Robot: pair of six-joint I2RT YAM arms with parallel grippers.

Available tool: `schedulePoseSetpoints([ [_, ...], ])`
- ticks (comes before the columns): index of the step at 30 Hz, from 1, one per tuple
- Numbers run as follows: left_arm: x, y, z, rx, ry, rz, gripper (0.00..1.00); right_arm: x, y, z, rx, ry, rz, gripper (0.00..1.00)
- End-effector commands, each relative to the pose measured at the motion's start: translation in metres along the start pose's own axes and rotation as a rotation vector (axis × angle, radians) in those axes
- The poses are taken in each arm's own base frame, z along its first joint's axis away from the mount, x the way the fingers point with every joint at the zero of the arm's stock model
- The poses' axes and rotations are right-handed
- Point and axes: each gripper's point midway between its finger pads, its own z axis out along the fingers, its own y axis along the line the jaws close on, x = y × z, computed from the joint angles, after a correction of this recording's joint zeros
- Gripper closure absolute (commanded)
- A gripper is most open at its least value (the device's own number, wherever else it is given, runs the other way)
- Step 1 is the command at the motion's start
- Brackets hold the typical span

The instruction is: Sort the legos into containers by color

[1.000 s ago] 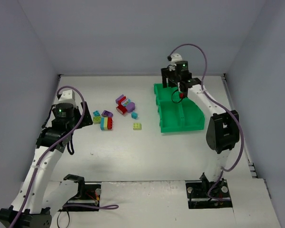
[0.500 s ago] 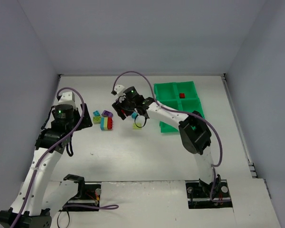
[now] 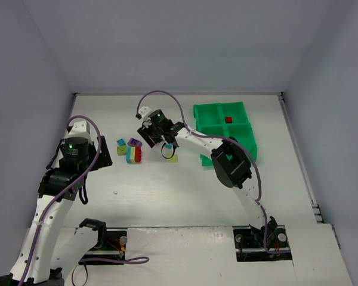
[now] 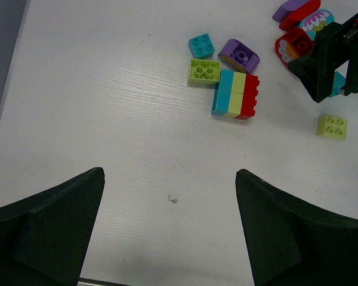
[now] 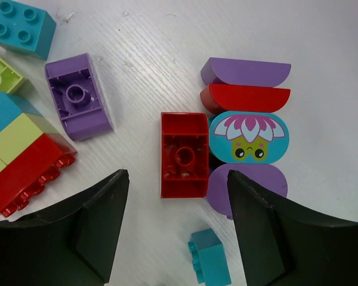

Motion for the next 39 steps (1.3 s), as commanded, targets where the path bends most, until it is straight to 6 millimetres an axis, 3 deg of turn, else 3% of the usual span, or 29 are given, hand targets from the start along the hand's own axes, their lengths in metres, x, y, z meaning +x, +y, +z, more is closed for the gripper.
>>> schedulePoseSetpoints([
  [1,-0.015,0.002,-0.010,-0.012,-0.044,-0.009,0.16,-0.039,-0.010,-0.002,0.058,-0.104,-0.016,0.37],
  [9,-0.015,0.003,-0.012,-0.014,-0.044,-0.012,0.16,-0.038,-0.004,0.008,0.032,-0.113,-0.022,0.52],
  [15,-0.015,0.000,-0.011,-0.003,-0.041,-0.021,0.16,-0.049,-0.001,0.002,0.033,-0.136,-0.038,0.76],
  [16,-0.015,0.000,-0.011,-0.002,-0.042,-0.020,0.16,-0.050,-0.002,0.000,0.038,-0.138,-0.040,0.88],
  [18,-0.016,-0.001,-0.010,0.000,-0.041,-0.023,0.16,-0.062,-0.006,-0.012,0.054,-0.162,-0.039,1.00],
  [22,-0.019,-0.003,-0.009,0.007,-0.052,-0.030,0.16,-0.099,-0.018,-0.049,0.091,-0.249,-0.041,1.00],
  [26,-0.021,-0.005,-0.008,0.015,-0.057,-0.038,0.16,-0.122,-0.056,-0.096,0.220,-0.320,-0.017,1.00],
  [30,-0.023,-0.008,-0.005,0.025,-0.066,-0.043,0.16,-0.124,-0.122,-0.149,0.355,-0.357,0.063,1.00],
  [31,-0.023,-0.009,-0.004,0.026,-0.064,-0.044,0.16,-0.111,-0.137,-0.152,0.384,-0.335,0.081,1.00],
  [32,-0.024,-0.009,-0.003,0.027,-0.067,-0.046,0.16,-0.098,-0.169,-0.161,0.441,-0.320,0.118,1.00],
  [34,-0.024,-0.012,-0.001,0.034,-0.062,-0.049,0.16,-0.074,-0.204,-0.175,0.525,-0.285,0.163,1.00],
  [35,-0.025,-0.012,0.000,0.037,-0.064,-0.050,0.16,-0.060,-0.235,-0.188,0.581,-0.276,0.212,1.00],
  [39,-0.026,-0.016,0.002,0.051,-0.061,-0.057,0.16,-0.005,-0.296,-0.203,0.670,-0.223,0.353,1.00],
])
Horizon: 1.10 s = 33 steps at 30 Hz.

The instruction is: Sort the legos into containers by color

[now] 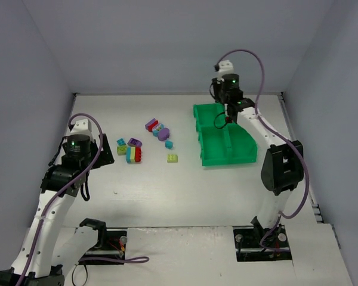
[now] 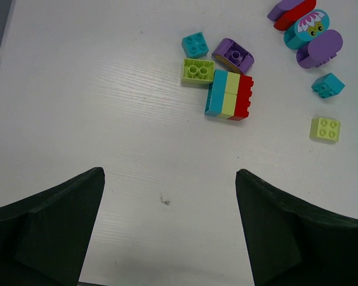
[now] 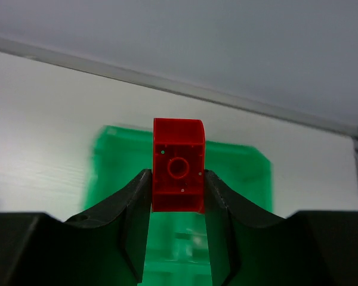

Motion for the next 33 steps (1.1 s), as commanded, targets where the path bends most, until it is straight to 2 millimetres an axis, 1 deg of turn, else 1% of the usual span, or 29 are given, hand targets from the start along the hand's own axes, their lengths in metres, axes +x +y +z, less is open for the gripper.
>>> schedulePoseSetpoints([
  [1,-0.027,-0.013,-0.004,0.047,-0.080,-0.036,0.16,0.022,-0.060,0.005,0.131,0.031,0.118,1.00],
  [2,-0.027,-0.013,-0.004,0.049,-0.081,-0.040,0.16,0.030,-0.067,0.009,0.135,0.042,0.138,1.00],
  [3,-0.028,-0.014,-0.004,0.051,-0.082,-0.042,0.16,0.044,-0.087,0.016,0.163,0.066,0.172,1.00],
  [5,-0.027,-0.015,-0.004,0.059,-0.081,-0.042,0.16,0.057,-0.100,0.024,0.174,0.089,0.198,1.00],
  [6,-0.027,-0.015,-0.004,0.059,-0.080,-0.041,0.16,0.069,-0.110,0.033,0.187,0.111,0.210,1.00],
  [7,-0.027,-0.015,-0.005,0.060,-0.079,-0.041,0.16,0.073,-0.114,0.036,0.189,0.119,0.216,1.00],
  [9,-0.026,-0.015,-0.006,0.060,-0.076,-0.040,0.16,0.085,-0.114,0.043,0.184,0.150,0.218,1.00],
  [10,-0.025,-0.014,-0.006,0.058,-0.075,-0.039,0.16,0.086,-0.113,0.045,0.179,0.154,0.219,1.00],
  [12,-0.024,-0.013,-0.007,0.058,-0.077,-0.040,0.16,0.090,-0.107,0.048,0.146,0.163,0.226,0.92],
  [13,-0.024,-0.013,-0.007,0.057,-0.075,-0.040,0.16,0.092,-0.106,0.049,0.141,0.167,0.229,0.83],
  [15,-0.023,-0.014,-0.007,0.064,-0.073,-0.040,0.16,0.098,-0.102,0.052,0.131,0.179,0.231,0.75],
  [16,-0.023,-0.016,-0.006,0.071,-0.072,-0.040,0.16,0.100,-0.101,0.053,0.124,0.188,0.231,0.66],
  [18,-0.023,-0.017,-0.006,0.079,-0.074,-0.041,0.16,0.096,-0.101,0.052,0.124,0.185,0.230,0.59],
  [19,-0.023,-0.018,-0.006,0.084,-0.072,-0.040,0.16,0.093,-0.102,0.051,0.123,0.179,0.229,0.50],
  [20,-0.023,-0.018,-0.005,0.084,-0.072,-0.040,0.16,0.083,-0.102,0.047,0.122,0.160,0.231,0.46],
  [22,-0.024,-0.019,-0.005,0.085,-0.075,-0.039,0.16,0.072,-0.100,0.040,0.109,0.139,0.229,0.37],
  [23,-0.025,-0.019,-0.004,0.086,-0.078,-0.042,0.16,0.059,-0.099,0.032,0.103,0.112,0.228,0.36],
  [25,-0.025,-0.021,-0.002,0.092,-0.074,-0.039,0.16,0.046,-0.089,0.023,0.082,0.088,0.223,0.36],
  [26,-0.025,-0.024,0.000,0.106,-0.076,-0.042,0.16,0.034,-0.085,0.013,0.071,0.065,0.222,0.36],
  [27,-0.025,-0.026,0.001,0.112,-0.074,-0.041,0.16,0.025,-0.070,0.007,0.042,0.051,0.213,0.36],
  [28,-0.026,-0.028,0.002,0.121,-0.077,-0.044,0.16,0.017,-0.061,-0.005,0.027,0.033,0.235,0.36],
  [29,-0.026,-0.029,0.003,0.125,-0.077,-0.047,0.16,0.014,-0.048,-0.006,0.006,0.031,0.233,0.37],
  [30,-0.026,-0.030,0.004,0.125,-0.074,-0.048,0.16,0.006,-0.023,-0.019,-0.044,0.017,0.221,0.37],
  [31,-0.026,-0.030,0.005,0.129,-0.074,-0.046,0.16,0.005,-0.009,-0.025,-0.065,0.016,0.217,0.36],
  [32,-0.028,-0.031,0.006,0.129,-0.079,-0.047,0.16,-0.003,0.002,-0.035,-0.083,-0.002,0.217,0.36],
  [33,-0.028,-0.031,0.007,0.129,-0.076,-0.046,0.16,0.002,0.030,-0.043,-0.130,0.012,0.213,0.36],
])
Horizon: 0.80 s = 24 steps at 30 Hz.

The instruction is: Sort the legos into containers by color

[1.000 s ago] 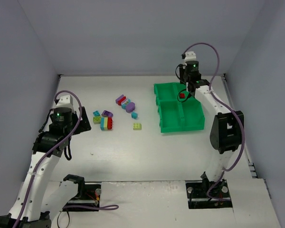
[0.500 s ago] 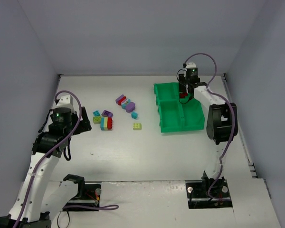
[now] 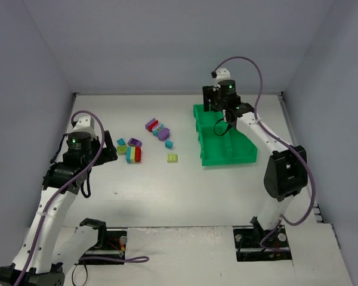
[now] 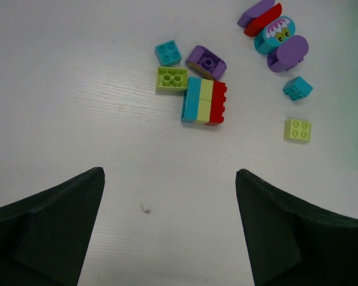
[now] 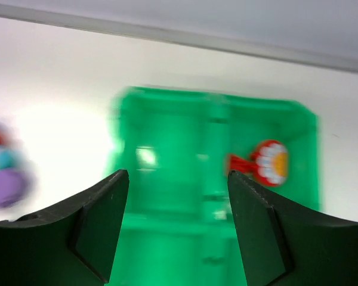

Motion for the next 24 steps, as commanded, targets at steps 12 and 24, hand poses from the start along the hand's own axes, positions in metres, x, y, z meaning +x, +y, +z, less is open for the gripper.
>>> schedulePoseSetpoints([
  [12,-0.020,-0.015,0.006,0.051,-0.059,-0.025,0.16,0.070,0.193,-0.071,-0.293,0.078,0.056,0.21],
  [24,-0.009,-0.010,0.001,0.038,-0.029,-0.014,0.16,0.152,0.241,-0.009,-0.398,0.222,-0.204,0.27],
])
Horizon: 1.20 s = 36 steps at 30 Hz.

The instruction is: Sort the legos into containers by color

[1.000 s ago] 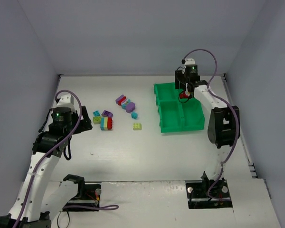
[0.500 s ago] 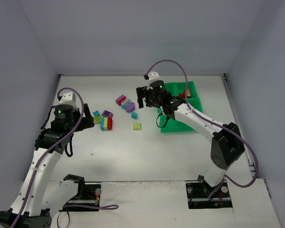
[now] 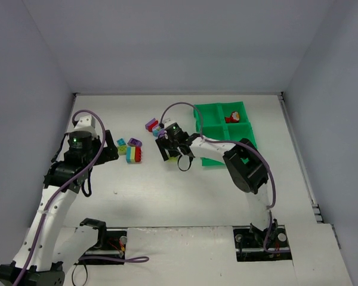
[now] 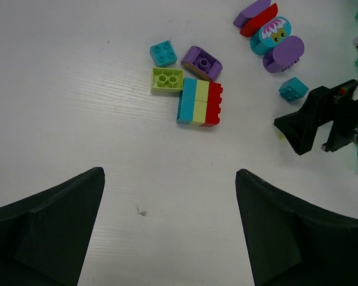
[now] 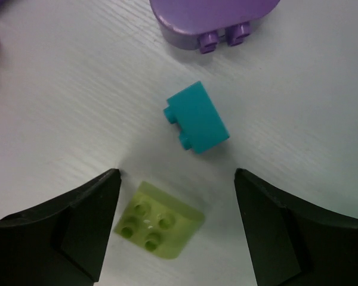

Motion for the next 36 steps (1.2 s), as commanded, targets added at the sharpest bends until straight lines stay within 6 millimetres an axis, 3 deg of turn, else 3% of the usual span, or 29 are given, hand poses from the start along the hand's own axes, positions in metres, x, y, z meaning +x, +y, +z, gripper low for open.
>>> schedulePoseSetpoints([
  [1,-0.008,-0.004,-0.006,0.020,-0.031,-0.002,0.16,-0.040,0.006,0.006,-0.020,-0.101,-0.089,0.27],
  [8,-0.004,0.004,-0.013,-0.008,-0.030,0.014,0.16,-0.044,0.000,0.026,-0.001,-0.104,-0.129,0.32],
  [10,-0.002,0.005,-0.014,-0.012,-0.027,0.016,0.16,-0.042,0.002,0.031,-0.012,-0.097,-0.136,0.39],
  [14,0.000,0.006,-0.014,-0.017,-0.025,0.018,0.16,-0.040,0.004,0.033,-0.029,-0.092,-0.133,0.66],
  [16,0.000,0.006,-0.014,-0.013,-0.027,0.017,0.16,-0.046,0.007,0.028,-0.036,-0.108,-0.134,0.93],
  [17,-0.001,0.005,-0.013,-0.010,-0.031,0.017,0.16,-0.050,0.007,0.024,-0.038,-0.118,-0.135,1.00],
  [20,-0.003,0.002,-0.011,0.002,-0.033,0.017,0.16,-0.071,0.005,0.005,-0.025,-0.172,-0.130,1.00],
  [21,-0.004,0.001,-0.009,0.003,-0.033,0.017,0.16,-0.087,0.007,-0.012,-0.026,-0.215,-0.127,1.00],
  [23,-0.006,-0.001,-0.008,0.008,-0.037,0.016,0.16,-0.096,-0.008,-0.029,0.051,-0.251,-0.114,1.00],
  [24,-0.005,-0.001,-0.006,0.009,-0.032,0.017,0.16,-0.111,-0.012,-0.050,0.075,-0.298,-0.101,1.00],
  [26,-0.006,-0.003,-0.004,0.014,-0.032,0.017,0.16,-0.107,-0.031,-0.065,0.159,-0.308,-0.073,1.00],
  [27,-0.007,-0.004,-0.002,0.014,-0.032,0.016,0.16,-0.116,-0.039,-0.084,0.175,-0.346,-0.035,1.00],
  [31,-0.008,-0.008,0.002,0.028,-0.030,0.010,0.16,-0.095,-0.076,-0.114,0.290,-0.346,0.069,1.00],
  [33,-0.010,-0.010,0.004,0.032,-0.032,0.008,0.16,-0.077,-0.102,-0.122,0.360,-0.322,0.126,0.99],
  [36,-0.012,-0.013,0.007,0.043,-0.035,0.005,0.16,-0.049,-0.124,-0.123,0.396,-0.273,0.207,0.97],
])
